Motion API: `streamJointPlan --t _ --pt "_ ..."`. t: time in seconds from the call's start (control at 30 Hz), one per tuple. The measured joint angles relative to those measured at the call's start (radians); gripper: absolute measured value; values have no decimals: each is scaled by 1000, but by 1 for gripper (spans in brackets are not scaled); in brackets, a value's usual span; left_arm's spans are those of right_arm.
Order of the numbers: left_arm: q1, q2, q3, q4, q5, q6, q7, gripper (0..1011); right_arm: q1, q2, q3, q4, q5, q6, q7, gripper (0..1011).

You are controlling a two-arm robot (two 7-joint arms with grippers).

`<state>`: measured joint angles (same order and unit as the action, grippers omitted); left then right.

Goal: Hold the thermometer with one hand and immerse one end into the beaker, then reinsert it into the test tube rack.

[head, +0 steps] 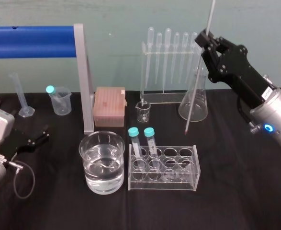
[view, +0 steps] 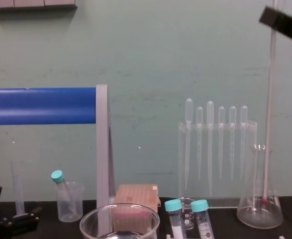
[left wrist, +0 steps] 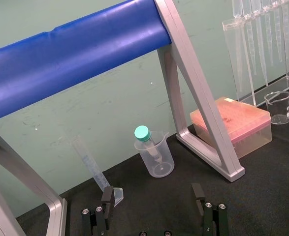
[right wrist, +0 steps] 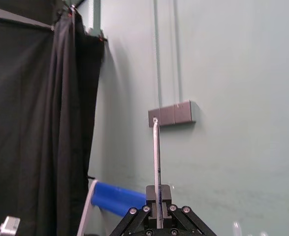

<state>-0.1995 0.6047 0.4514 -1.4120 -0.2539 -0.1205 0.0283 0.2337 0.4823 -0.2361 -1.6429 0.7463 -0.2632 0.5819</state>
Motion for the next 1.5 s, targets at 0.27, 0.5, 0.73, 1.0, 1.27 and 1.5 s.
streamJointPlan --t 0.27,0.5,0.73,1.0,1.27,1.5 --pt "0 0 0 0 0 0 0 1008 -21 -5 6 44 8 19 14 57" --pt "0 0 0 0 0 0 0 1008 -12 -17 -8 91 10 27 34 57" --pt "0 0 0 0 0 0 0 1008 1 -20 -28 123 -7 44 37 57" --pt "0 0 0 0 0 0 0 1008 23 -27 -51 167 -30 59 38 56" --pt "0 0 0 0 0 0 0 1008 42 -39 -72 206 -35 78 45 57" --pt "0 0 0 0 0 0 0 1008 45 -40 -81 218 -35 99 42 57"
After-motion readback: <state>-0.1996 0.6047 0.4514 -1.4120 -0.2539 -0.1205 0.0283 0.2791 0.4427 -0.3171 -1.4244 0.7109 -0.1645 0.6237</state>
